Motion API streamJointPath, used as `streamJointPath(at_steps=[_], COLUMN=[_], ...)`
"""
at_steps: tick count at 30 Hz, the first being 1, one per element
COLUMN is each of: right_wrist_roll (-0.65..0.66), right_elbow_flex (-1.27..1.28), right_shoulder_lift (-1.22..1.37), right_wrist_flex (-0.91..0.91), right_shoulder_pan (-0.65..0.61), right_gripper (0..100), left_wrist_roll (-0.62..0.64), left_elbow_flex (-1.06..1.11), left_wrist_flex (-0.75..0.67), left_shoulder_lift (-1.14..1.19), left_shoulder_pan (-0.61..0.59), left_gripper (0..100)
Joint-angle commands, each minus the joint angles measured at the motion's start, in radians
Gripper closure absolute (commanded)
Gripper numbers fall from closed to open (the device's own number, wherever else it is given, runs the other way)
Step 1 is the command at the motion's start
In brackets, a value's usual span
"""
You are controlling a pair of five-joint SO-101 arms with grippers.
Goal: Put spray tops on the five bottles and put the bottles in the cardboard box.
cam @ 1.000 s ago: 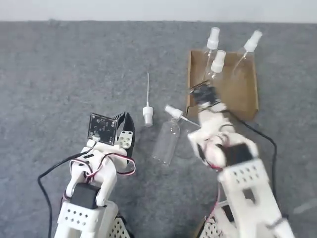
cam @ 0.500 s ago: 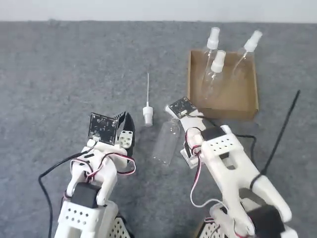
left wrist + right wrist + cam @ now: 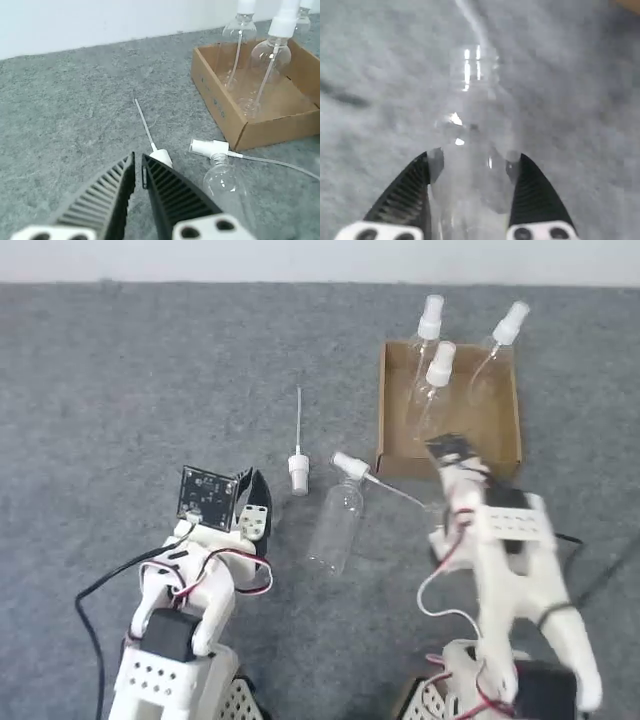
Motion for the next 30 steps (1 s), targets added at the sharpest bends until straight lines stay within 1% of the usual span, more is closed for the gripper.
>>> streamJointPath(at_steps=[1, 5, 8, 10, 12, 16, 22, 30], right_wrist_roll=[0.149, 0.258, 0.319, 0.347, 0.358, 0.358, 0.353, 0.358], right_elbow_flex=[-0.069, -0.11, -0.123, -0.123, -0.117, -0.107, -0.239, -0.379], right_shoulder_lift=[-0.14, -0.166, -0.166, -0.166, -0.166, -0.116, 0.084, 0.289], right_wrist_flex=[0.036, 0.036, 0.035, 0.035, 0.016, -0.059, -0.067, -0.067], right_shoulder_pan=[0.205, 0.423, 0.501, 0.522, 0.542, 0.593, 0.639, 0.634], right_gripper=[99.4, 99.4, 99.4, 99.3, 99.3, 99.3, 99.3, 99.3], left_wrist_roll=[-0.006, -0.041, -0.04, -0.031, 0.006, 0.037, 0.037, 0.035], left_elbow_flex=[-0.093, -0.147, -0.234, -0.302, -0.348, -0.371, -0.341, -0.337], left_wrist_flex=[0.034, 0.014, -0.006, -0.008, -0.009, -0.014, -0.038, -0.038], left_shoulder_lift=[-0.002, 0.106, 0.253, 0.361, 0.46, 0.595, 0.612, 0.62], left_shoulder_pan=[-0.005, -0.003, 0.005, 0.006, -0.002, -0.002, -0.002, -0.003], left_gripper=[99, 99, 99, 99, 99, 99, 99, 99])
